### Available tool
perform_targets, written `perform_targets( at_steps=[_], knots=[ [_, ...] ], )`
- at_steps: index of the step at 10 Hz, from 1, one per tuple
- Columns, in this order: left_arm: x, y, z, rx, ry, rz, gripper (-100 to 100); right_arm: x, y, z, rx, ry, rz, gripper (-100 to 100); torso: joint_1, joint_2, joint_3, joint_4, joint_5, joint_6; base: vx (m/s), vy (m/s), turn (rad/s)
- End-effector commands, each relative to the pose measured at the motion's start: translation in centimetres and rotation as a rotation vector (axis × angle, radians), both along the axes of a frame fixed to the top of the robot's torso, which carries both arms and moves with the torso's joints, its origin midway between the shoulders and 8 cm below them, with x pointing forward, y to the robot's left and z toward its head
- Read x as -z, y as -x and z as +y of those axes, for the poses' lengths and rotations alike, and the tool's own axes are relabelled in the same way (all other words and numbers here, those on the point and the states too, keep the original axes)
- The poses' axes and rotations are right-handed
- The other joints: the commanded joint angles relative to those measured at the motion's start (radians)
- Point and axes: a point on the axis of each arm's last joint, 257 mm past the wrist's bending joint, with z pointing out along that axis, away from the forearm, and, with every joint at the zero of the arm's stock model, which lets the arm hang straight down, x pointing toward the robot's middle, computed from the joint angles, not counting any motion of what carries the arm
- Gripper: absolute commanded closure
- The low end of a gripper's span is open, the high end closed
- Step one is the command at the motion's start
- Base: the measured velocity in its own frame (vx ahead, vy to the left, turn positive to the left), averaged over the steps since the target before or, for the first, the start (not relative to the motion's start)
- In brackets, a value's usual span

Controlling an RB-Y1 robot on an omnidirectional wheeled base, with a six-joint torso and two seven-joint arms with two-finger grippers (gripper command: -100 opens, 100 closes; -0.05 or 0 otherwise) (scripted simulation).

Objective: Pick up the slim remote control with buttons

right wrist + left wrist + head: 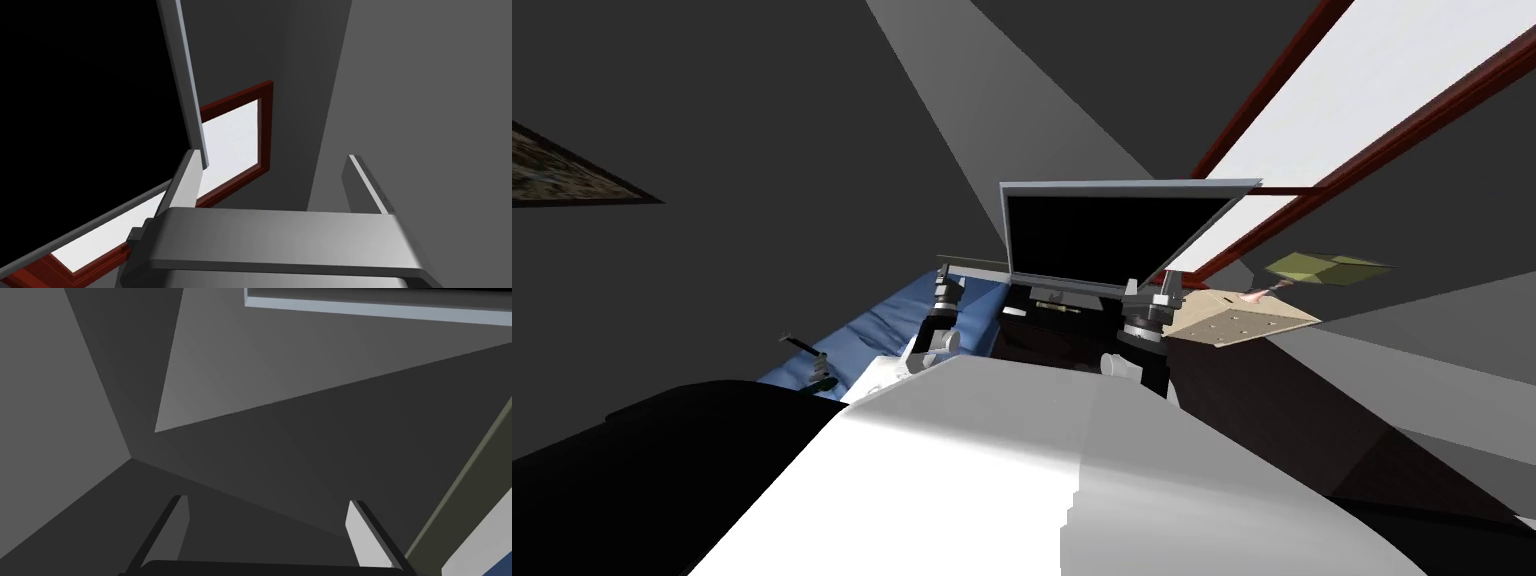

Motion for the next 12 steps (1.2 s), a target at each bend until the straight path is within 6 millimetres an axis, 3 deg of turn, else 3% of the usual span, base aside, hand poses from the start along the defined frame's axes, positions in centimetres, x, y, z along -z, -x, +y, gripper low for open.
perform_targets(
  at_steps=[1, 9, 12],
  knots=[
    [0.8, -0.7, 0.5, -0.004, 0.014, 0.029, -100, 0.0, 0.0, 0.0, 0.000, 0.000, 0.000, 0, 0.000, 0.000, 0.000, 0.000, 0.000, 0.000, -0.013, 0.119, -0.076],
    [8.2, -5.2, 6.6, -0.065, 0.180, 0.253, -100, 0.0, 0.0, 0.0, 0.000, 0.000, 0.000, 0, -0.004, -0.002, -0.001, -0.001, -0.001, 0.000, -0.027, 0.123, -0.279],
    [11.0, -5.8, 7.9, -0.084, 0.226, 0.326, -100, 0.0, 0.0, 0.0, 0.000, 0.000, 0.000, 0, -0.006, -0.002, -0.001, -0.001, -0.001, 0.000, -0.043, 0.091, -0.195]
  ],
)
